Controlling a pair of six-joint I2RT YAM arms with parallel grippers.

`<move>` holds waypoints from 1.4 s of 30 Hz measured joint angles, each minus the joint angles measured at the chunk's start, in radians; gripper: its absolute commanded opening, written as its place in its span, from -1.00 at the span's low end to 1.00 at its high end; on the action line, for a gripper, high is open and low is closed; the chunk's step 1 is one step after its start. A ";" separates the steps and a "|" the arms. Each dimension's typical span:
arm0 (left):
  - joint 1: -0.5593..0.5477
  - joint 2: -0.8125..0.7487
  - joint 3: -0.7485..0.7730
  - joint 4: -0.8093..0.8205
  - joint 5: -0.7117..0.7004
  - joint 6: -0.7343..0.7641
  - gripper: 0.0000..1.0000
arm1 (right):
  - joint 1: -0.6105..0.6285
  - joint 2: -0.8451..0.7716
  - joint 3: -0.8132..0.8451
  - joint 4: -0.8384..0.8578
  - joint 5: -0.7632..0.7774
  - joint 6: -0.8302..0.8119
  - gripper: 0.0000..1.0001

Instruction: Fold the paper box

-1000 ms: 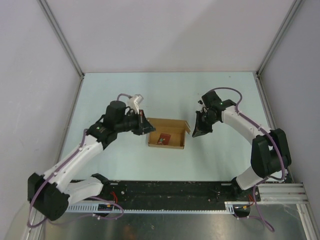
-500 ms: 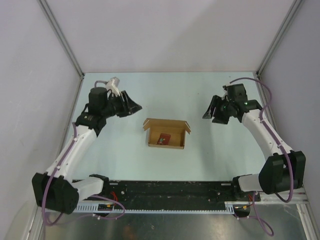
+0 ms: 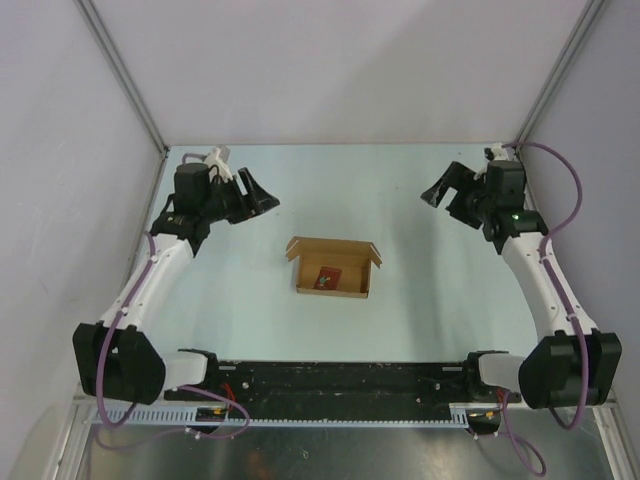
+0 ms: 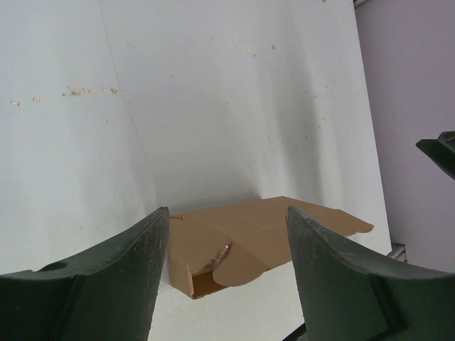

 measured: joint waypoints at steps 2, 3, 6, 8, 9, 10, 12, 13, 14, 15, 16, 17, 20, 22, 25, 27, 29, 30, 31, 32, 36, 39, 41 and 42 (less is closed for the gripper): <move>0.003 0.027 0.000 -0.001 0.006 -0.001 0.52 | 0.017 0.025 -0.012 0.027 -0.008 0.009 1.00; 0.003 0.040 0.002 -0.002 0.010 0.000 0.52 | 0.040 0.031 -0.018 0.034 -0.003 0.011 0.99; 0.001 0.076 0.006 -0.001 0.011 0.000 0.53 | 0.110 0.033 -0.021 0.045 0.002 0.035 0.99; -0.003 0.097 0.006 -0.002 0.011 0.000 0.54 | 0.136 0.040 -0.021 0.065 -0.008 0.060 0.99; -0.010 0.106 0.006 -0.002 0.010 0.000 0.53 | 0.142 0.050 -0.021 0.072 -0.011 0.072 1.00; -0.017 0.117 0.006 -0.002 0.008 0.001 0.54 | 0.152 0.066 -0.020 0.076 -0.013 0.086 1.00; -0.048 0.138 0.006 -0.008 0.003 0.004 0.56 | 0.172 0.101 -0.017 0.071 -0.006 0.101 0.99; -0.069 0.146 0.006 -0.011 -0.003 0.005 0.56 | 0.191 0.124 -0.013 0.063 0.002 0.108 0.99; -0.092 0.152 0.005 -0.015 -0.006 0.007 0.56 | 0.214 0.147 -0.007 0.050 0.006 0.116 0.99; -0.111 0.156 0.005 -0.017 -0.009 0.008 0.56 | 0.223 0.165 -0.002 0.042 0.008 0.119 0.99; -0.136 0.161 0.003 -0.017 -0.010 0.011 0.56 | 0.255 0.183 0.004 0.032 0.008 0.128 0.99; -0.154 0.164 -0.001 -0.017 -0.010 0.012 0.56 | 0.275 0.200 0.009 0.020 0.007 0.138 0.99; -0.191 0.167 -0.030 -0.016 -0.009 0.013 0.55 | 0.304 0.220 0.012 -0.007 0.003 0.161 0.99; -0.198 0.167 -0.059 -0.016 -0.010 0.013 0.55 | 0.306 0.225 0.013 -0.019 0.004 0.172 0.99; -0.197 0.167 -0.100 -0.029 -0.012 0.015 0.55 | 0.310 0.233 0.017 -0.039 0.004 0.190 0.96; -0.198 0.168 -0.110 -0.036 -0.011 0.018 0.55 | 0.315 0.244 0.023 -0.042 -0.003 0.203 0.95; -0.200 0.171 -0.110 -0.035 -0.011 0.022 0.55 | 0.325 0.258 0.024 -0.042 -0.014 0.218 0.95; -0.201 0.171 -0.110 -0.035 -0.011 0.022 0.55 | 0.331 0.266 0.024 -0.042 -0.019 0.223 0.95; -0.203 0.172 -0.110 -0.035 -0.011 0.023 0.55 | 0.337 0.273 0.024 -0.042 -0.024 0.229 0.95; -0.204 0.172 -0.110 -0.035 -0.011 0.023 0.55 | 0.344 0.279 0.024 -0.042 -0.029 0.236 0.96; -0.206 0.179 -0.110 -0.034 -0.009 0.024 0.57 | 0.355 0.292 0.024 -0.045 -0.047 0.246 0.99; -0.206 0.190 -0.110 -0.034 -0.009 0.033 0.59 | 0.354 0.294 0.024 -0.050 -0.049 0.246 1.00; -0.206 0.200 -0.110 -0.034 -0.011 0.040 0.61 | 0.352 0.298 0.025 -0.056 -0.048 0.246 1.00; -0.206 0.204 -0.110 -0.034 -0.011 0.042 0.62 | 0.351 0.302 0.026 -0.058 -0.048 0.246 0.99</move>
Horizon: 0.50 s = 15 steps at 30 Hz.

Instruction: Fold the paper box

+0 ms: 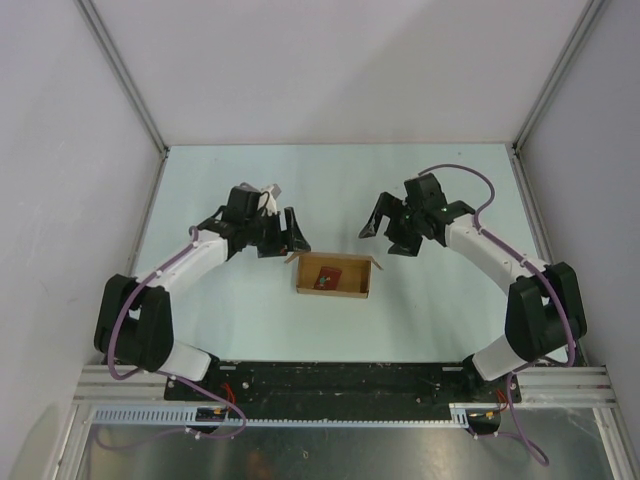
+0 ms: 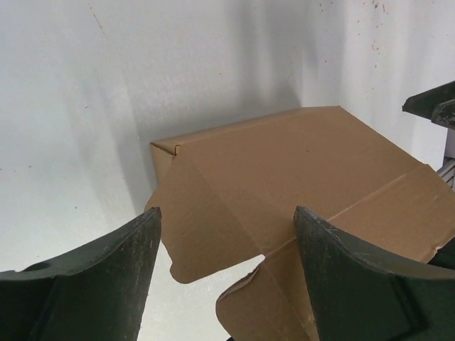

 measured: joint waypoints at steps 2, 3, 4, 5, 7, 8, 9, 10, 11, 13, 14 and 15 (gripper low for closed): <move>0.000 0.007 0.000 0.000 -0.002 0.007 0.66 | -0.002 0.008 0.000 -0.006 0.000 -0.001 0.99; 0.000 0.010 0.000 0.000 -0.003 0.008 0.67 | -0.002 0.012 0.000 -0.011 0.000 -0.001 0.99; 0.001 0.012 0.000 0.000 -0.004 0.012 0.70 | -0.002 0.014 0.000 -0.015 0.000 -0.001 0.99; 0.002 0.013 0.000 0.000 -0.004 0.015 0.71 | -0.002 0.016 0.000 -0.017 0.000 -0.002 1.00; 0.009 0.013 0.000 0.000 -0.004 0.016 0.73 | -0.003 0.016 0.000 -0.023 0.001 -0.004 1.00; 0.012 0.013 0.000 0.000 -0.004 0.016 0.73 | -0.004 0.016 0.000 -0.025 0.000 -0.004 1.00; 0.018 0.013 0.000 0.000 -0.003 0.016 0.73 | -0.004 0.016 0.000 -0.027 0.000 -0.004 0.99; 0.025 0.013 0.000 0.000 -0.002 0.015 0.72 | -0.005 0.016 0.000 -0.029 0.000 -0.004 1.00; 0.033 0.013 0.000 0.000 0.000 0.015 0.73 | -0.005 0.017 0.000 -0.030 -0.001 -0.004 0.99; 0.043 0.013 0.000 0.000 0.003 0.014 0.73 | -0.006 0.018 0.000 -0.029 -0.005 -0.003 1.00; 0.047 0.013 0.000 0.000 0.005 0.013 0.73 | -0.006 0.018 0.000 -0.029 -0.008 -0.001 0.99; 0.049 0.013 0.000 0.000 0.009 0.011 0.73 | -0.006 0.018 0.000 -0.029 -0.011 0.001 0.99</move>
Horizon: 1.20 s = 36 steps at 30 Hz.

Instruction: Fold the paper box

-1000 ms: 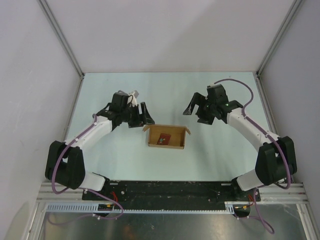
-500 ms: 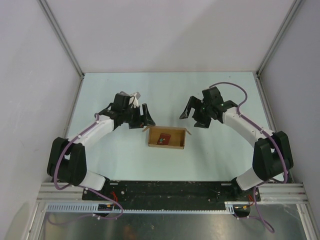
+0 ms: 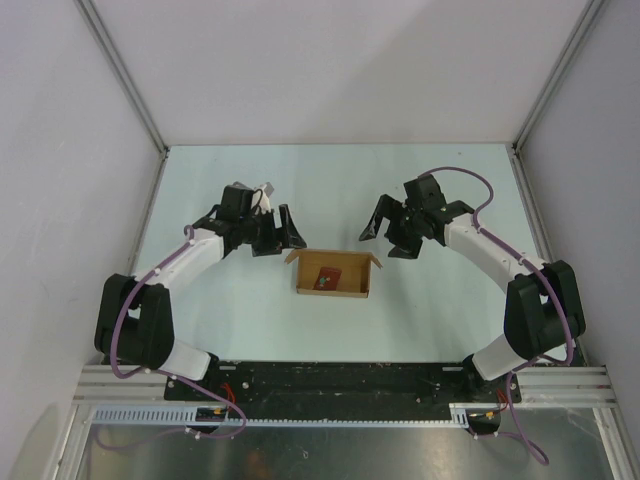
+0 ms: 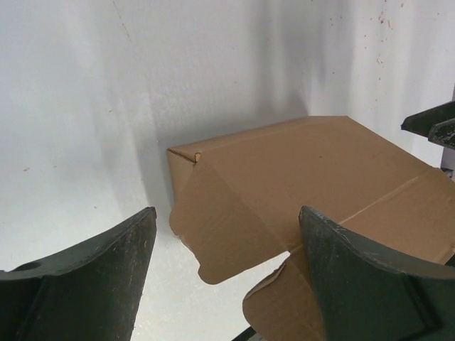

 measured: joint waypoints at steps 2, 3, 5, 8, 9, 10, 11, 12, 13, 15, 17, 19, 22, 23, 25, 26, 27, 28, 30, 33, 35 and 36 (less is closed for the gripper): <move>0.000 0.000 0.000 0.000 0.011 -0.008 0.73 | 0.000 0.000 0.000 0.002 -0.013 0.010 0.99; 0.000 -0.001 0.000 0.000 0.016 -0.012 0.73 | 0.000 0.000 0.000 0.004 -0.020 0.015 0.99; -0.002 -0.002 0.000 0.000 0.024 -0.020 0.73 | 0.000 0.000 0.000 0.011 -0.039 0.026 0.99; -0.006 -0.008 -0.002 0.000 0.041 -0.031 0.73 | 0.000 0.000 0.000 0.024 -0.067 0.043 0.99; -0.009 -0.011 -0.003 0.000 0.045 -0.035 0.73 | 0.000 0.000 0.000 0.030 -0.077 0.052 0.99; -0.009 -0.013 -0.004 0.000 0.046 -0.035 0.73 | 0.000 0.000 0.000 0.034 -0.084 0.055 0.99; -0.013 -0.015 -0.005 0.000 0.048 -0.042 0.73 | 0.000 0.000 0.000 0.039 -0.093 0.060 1.00; -0.015 -0.016 -0.005 0.000 0.050 -0.044 0.73 | 0.000 0.000 0.000 0.041 -0.101 0.064 0.99; -0.018 -0.016 -0.005 0.001 0.056 -0.048 0.74 | 0.000 0.000 0.000 0.044 -0.106 0.070 0.99; -0.024 -0.016 -0.005 0.001 0.064 -0.053 0.73 | 0.000 0.000 0.000 0.052 -0.124 0.083 0.99; -0.032 -0.016 -0.005 0.003 0.068 -0.062 0.73 | 0.000 0.000 0.000 0.063 -0.141 0.098 1.00; -0.041 -0.016 -0.005 0.004 0.071 -0.070 0.73 | 0.001 0.000 0.000 0.073 -0.154 0.109 1.00; -0.059 -0.016 -0.005 0.006 0.073 -0.084 0.73 | 0.005 0.000 0.000 0.093 -0.172 0.129 1.00; -0.064 -0.016 -0.005 0.006 0.074 -0.088 0.73 | 0.005 0.000 0.000 0.098 -0.177 0.132 0.99; -0.072 -0.016 -0.005 0.010 0.077 -0.095 0.73 | 0.005 0.000 0.000 0.105 -0.182 0.138 0.99; -0.074 -0.016 -0.005 0.011 0.080 -0.098 0.74 | 0.005 0.000 0.000 0.107 -0.184 0.139 1.00; -0.076 -0.016 -0.004 0.012 0.082 -0.099 0.74 | 0.005 0.000 0.000 0.107 -0.186 0.139 1.00; -0.076 -0.016 -0.004 0.012 0.082 -0.100 0.74 | 0.004 0.000 0.000 0.106 -0.186 0.139 0.99; -0.074 -0.017 -0.003 0.012 0.079 -0.101 0.75 | -0.003 0.000 0.000 0.102 -0.179 0.128 1.00; -0.064 -0.029 -0.003 0.012 0.064 -0.101 0.79 | -0.031 -0.002 0.001 0.069 -0.125 0.091 1.00; -0.052 -0.044 -0.004 0.013 0.058 -0.101 0.85 | -0.050 -0.002 0.001 0.041 -0.085 0.064 0.99; -0.043 -0.055 -0.005 0.013 0.053 -0.101 0.89 | -0.060 -0.002 0.002 0.022 -0.061 0.046 0.99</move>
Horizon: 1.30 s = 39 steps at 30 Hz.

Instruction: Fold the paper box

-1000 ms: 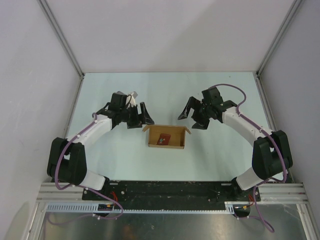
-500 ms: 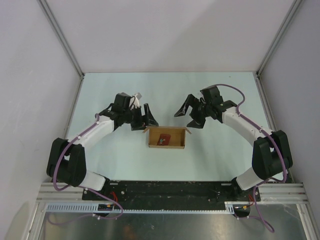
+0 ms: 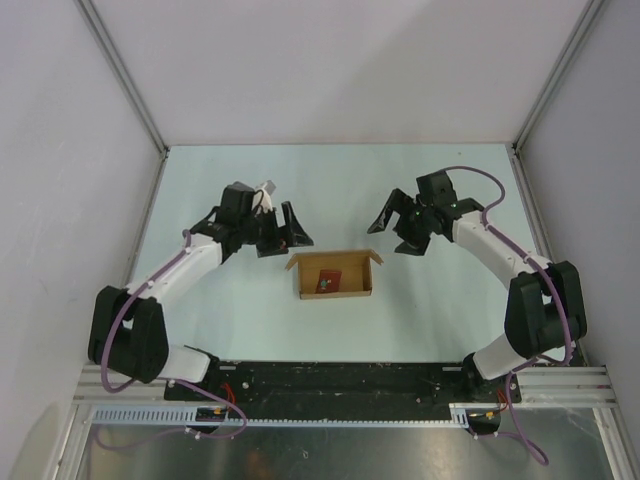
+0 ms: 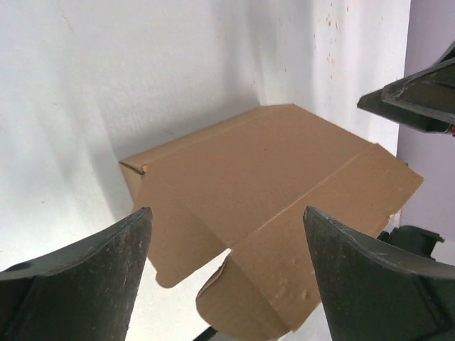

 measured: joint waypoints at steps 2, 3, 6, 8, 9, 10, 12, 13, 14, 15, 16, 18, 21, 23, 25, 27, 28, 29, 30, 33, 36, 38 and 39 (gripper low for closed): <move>0.017 -0.026 -0.011 0.006 -0.013 -0.002 0.99 | -0.014 0.000 0.000 -0.034 0.042 -0.030 1.00; 0.024 -0.038 -0.018 0.008 -0.018 -0.002 1.00 | -0.018 0.000 0.000 -0.042 0.050 -0.035 1.00; 0.030 -0.058 -0.040 0.010 -0.035 -0.014 0.99 | -0.016 0.000 0.000 -0.058 0.068 -0.053 0.99; 0.030 -0.064 -0.054 0.010 -0.047 -0.027 0.99 | -0.014 0.002 0.000 -0.058 0.070 -0.057 0.99; 0.030 -0.067 -0.059 0.008 -0.055 -0.031 0.99 | -0.013 0.003 0.000 -0.058 0.071 -0.058 1.00; 0.031 -0.071 -0.065 0.009 -0.064 -0.036 0.99 | -0.013 0.006 0.000 -0.058 0.074 -0.058 0.99; 0.043 -0.086 -0.076 0.006 -0.075 -0.048 0.99 | -0.011 0.014 0.000 -0.057 0.076 -0.059 1.00; 0.050 -0.093 -0.080 0.006 -0.079 -0.055 0.99 | -0.010 0.019 0.000 -0.056 0.075 -0.059 0.99; 0.058 -0.099 -0.084 0.006 -0.082 -0.058 0.99 | -0.006 0.025 0.000 -0.055 0.074 -0.059 1.00; 0.065 -0.104 -0.085 0.006 -0.086 -0.065 0.99 | -0.004 0.031 0.000 -0.053 0.074 -0.059 0.99; 0.070 -0.104 -0.085 0.007 -0.087 -0.073 0.99 | 0.000 0.037 0.000 -0.050 0.074 -0.059 0.99; 0.073 -0.104 -0.087 0.012 -0.087 -0.085 1.00 | 0.013 0.047 0.000 -0.046 0.068 -0.056 1.00; 0.071 -0.104 -0.097 0.023 -0.082 -0.107 0.98 | 0.042 0.061 0.000 -0.035 0.050 -0.048 0.99; 0.067 -0.104 -0.108 0.027 -0.074 -0.117 0.99 | 0.055 0.067 0.000 -0.032 0.040 -0.045 1.00; 0.063 -0.104 -0.120 0.029 -0.066 -0.126 0.99 | 0.064 0.069 0.000 -0.028 0.030 -0.039 1.00; 0.060 -0.104 -0.130 0.031 -0.059 -0.134 0.99 | 0.065 0.069 0.000 -0.028 0.023 -0.032 0.99; 0.059 -0.104 -0.135 0.032 -0.055 -0.138 0.99 | 0.065 0.069 0.000 -0.028 0.021 -0.031 0.99; 0.059 -0.104 -0.140 0.033 -0.048 -0.143 0.99 | 0.065 0.069 0.000 -0.028 0.019 -0.029 0.99; 0.059 -0.104 -0.144 0.035 -0.042 -0.150 0.99 | 0.065 0.069 0.000 -0.028 0.016 -0.028 1.00; 0.055 -0.102 -0.150 0.041 -0.033 -0.162 0.99 | 0.064 0.070 0.000 -0.027 0.005 -0.023 1.00; 0.044 -0.097 -0.150 0.053 -0.024 -0.178 0.99 | 0.065 0.071 0.000 -0.024 -0.015 -0.013 0.99; 0.033 -0.094 -0.150 0.058 -0.016 -0.187 0.99 | 0.066 0.071 0.000 -0.016 -0.027 -0.006 1.00; 0.026 -0.093 -0.150 0.063 -0.014 -0.192 0.99 | 0.067 0.071 0.000 -0.011 -0.034 -0.002 1.00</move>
